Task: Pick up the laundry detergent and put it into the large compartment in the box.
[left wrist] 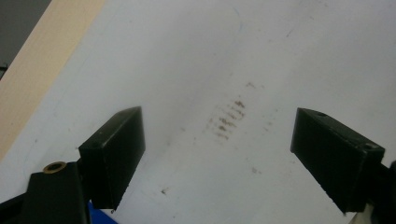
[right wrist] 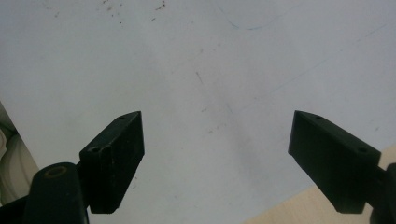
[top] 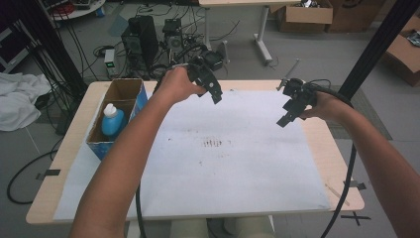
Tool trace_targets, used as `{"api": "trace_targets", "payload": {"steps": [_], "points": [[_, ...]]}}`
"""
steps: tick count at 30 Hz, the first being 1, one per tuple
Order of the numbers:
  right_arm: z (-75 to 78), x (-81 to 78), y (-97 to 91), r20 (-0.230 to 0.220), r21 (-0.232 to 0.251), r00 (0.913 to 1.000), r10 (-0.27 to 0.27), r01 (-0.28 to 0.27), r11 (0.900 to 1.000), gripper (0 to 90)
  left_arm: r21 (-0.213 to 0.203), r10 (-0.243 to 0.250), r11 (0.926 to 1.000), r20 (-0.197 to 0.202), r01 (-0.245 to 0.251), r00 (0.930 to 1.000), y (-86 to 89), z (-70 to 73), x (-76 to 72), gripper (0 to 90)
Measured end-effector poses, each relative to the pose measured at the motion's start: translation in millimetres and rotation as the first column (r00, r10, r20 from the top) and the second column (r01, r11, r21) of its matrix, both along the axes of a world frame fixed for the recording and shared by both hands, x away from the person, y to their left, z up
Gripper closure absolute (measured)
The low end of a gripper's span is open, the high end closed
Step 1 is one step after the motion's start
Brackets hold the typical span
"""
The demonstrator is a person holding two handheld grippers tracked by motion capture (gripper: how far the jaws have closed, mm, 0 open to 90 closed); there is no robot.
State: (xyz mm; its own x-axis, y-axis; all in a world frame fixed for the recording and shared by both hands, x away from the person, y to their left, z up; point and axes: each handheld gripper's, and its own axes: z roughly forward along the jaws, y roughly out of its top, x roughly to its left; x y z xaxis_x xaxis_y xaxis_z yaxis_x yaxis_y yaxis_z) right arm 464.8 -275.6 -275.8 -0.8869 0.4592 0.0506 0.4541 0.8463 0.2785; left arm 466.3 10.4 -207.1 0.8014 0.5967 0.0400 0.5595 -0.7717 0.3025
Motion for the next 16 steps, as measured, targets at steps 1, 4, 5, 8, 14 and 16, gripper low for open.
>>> {"api": "trace_targets", "payload": {"steps": [1, 4, 5, 8, 14, 16], "points": [[-0.3, 0.0, 0.2, -0.001, 0.000, 1.0000, 0.000, 0.000, 1.0000, 18.5, 0.002, 0.002, 1.0000, 0.000, -0.002, 1.0000, 0.0, -0.5, -0.4, 18.7], [-1.1, -1.1, 0.7, -0.001, -0.001, 1.0000, 0.002, -0.002, 1.0000, 18.5, 0.000, 0.001, 1.0000, -0.003, -0.001, 1.0000, 0.2, -1.1, -1.6, 18.8], [-1.1, -1.5, 0.8, -0.003, -0.001, 1.0000, 0.001, -0.001, 1.0000, 18.5, 0.001, -0.003, 1.0000, -0.004, 0.003, 1.0000, 0.0, -1.1, -1.8, 18.8], [-0.9, -2.4, 0.8, 0.000, -0.002, 1.0000, 0.003, -0.003, 1.0000, 18.5, 0.002, -0.002, 1.0000, -0.004, 0.002, 1.0000, -0.3, -1.6, -2.7, 18.9], [0.7, -6.1, 2.1, 0.006, -0.001, 1.0000, 0.003, -0.003, 1.0000, 18.4, 0.002, -0.001, 1.0000, -0.010, 0.001, 0.9999, 0.6, -4.7, -3.8, 18.9], [1.3, -7.7, 2.0, 0.005, 0.000, 1.0000, 0.000, 0.000, 1.0000, 18.4, -0.001, -0.002, 1.0000, -0.013, 0.002, 0.9999, 0.9, -5.3, -4.1, 18.8]]}}
